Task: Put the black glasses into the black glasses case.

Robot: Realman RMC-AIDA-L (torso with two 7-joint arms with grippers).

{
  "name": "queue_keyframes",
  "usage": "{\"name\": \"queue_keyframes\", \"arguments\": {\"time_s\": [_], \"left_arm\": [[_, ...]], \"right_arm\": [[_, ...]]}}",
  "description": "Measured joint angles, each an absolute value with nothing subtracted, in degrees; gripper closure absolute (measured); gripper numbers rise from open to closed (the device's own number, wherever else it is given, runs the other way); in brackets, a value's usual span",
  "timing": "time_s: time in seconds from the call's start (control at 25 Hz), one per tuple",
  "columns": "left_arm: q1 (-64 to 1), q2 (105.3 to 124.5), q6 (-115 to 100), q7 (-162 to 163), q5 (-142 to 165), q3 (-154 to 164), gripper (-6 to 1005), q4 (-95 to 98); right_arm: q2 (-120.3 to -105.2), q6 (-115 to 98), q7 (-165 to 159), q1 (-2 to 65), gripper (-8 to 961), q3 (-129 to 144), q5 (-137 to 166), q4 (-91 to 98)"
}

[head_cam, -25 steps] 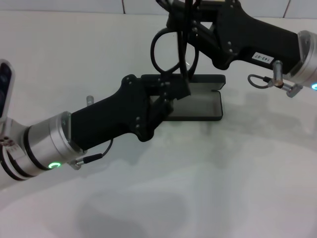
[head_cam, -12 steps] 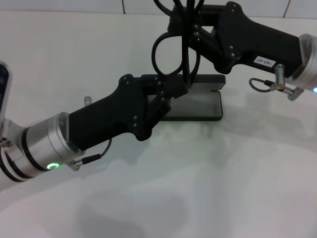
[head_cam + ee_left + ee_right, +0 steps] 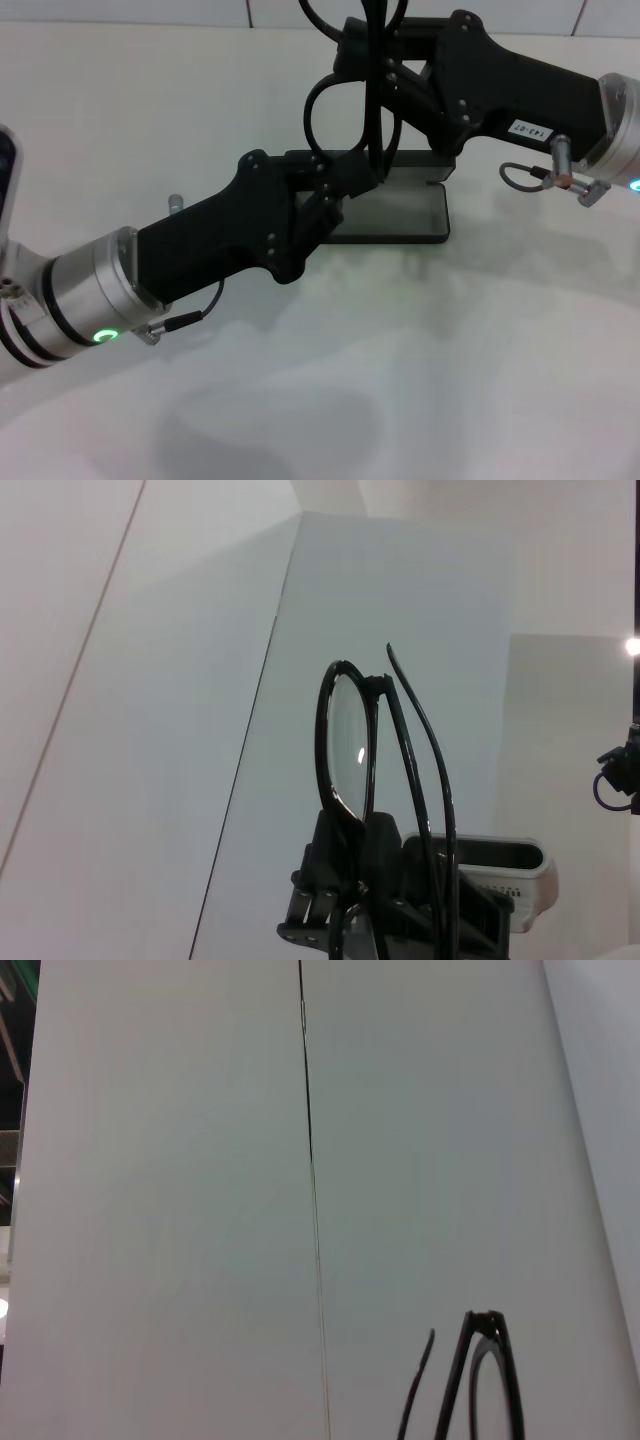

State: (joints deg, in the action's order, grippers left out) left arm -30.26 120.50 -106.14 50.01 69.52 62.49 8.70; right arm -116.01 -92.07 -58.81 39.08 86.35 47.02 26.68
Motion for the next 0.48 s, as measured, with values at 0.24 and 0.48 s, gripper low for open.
{"name": "queue_keyframes", "arguments": {"time_s": [0.24,0.48], "left_arm": [[-30.2,120.57,-106.1,50.0,69.5,62.5,955,8.7],[-30.2,120.59,-106.0,50.0,69.5,62.5,955,8.6]], "right_arm": [[-116.01,-92.1,-58.9,39.2,841,86.9,47.0,26.7],[-116.00,-92.0,-58.9,39.3,841,86.9,47.0,26.7]]}}
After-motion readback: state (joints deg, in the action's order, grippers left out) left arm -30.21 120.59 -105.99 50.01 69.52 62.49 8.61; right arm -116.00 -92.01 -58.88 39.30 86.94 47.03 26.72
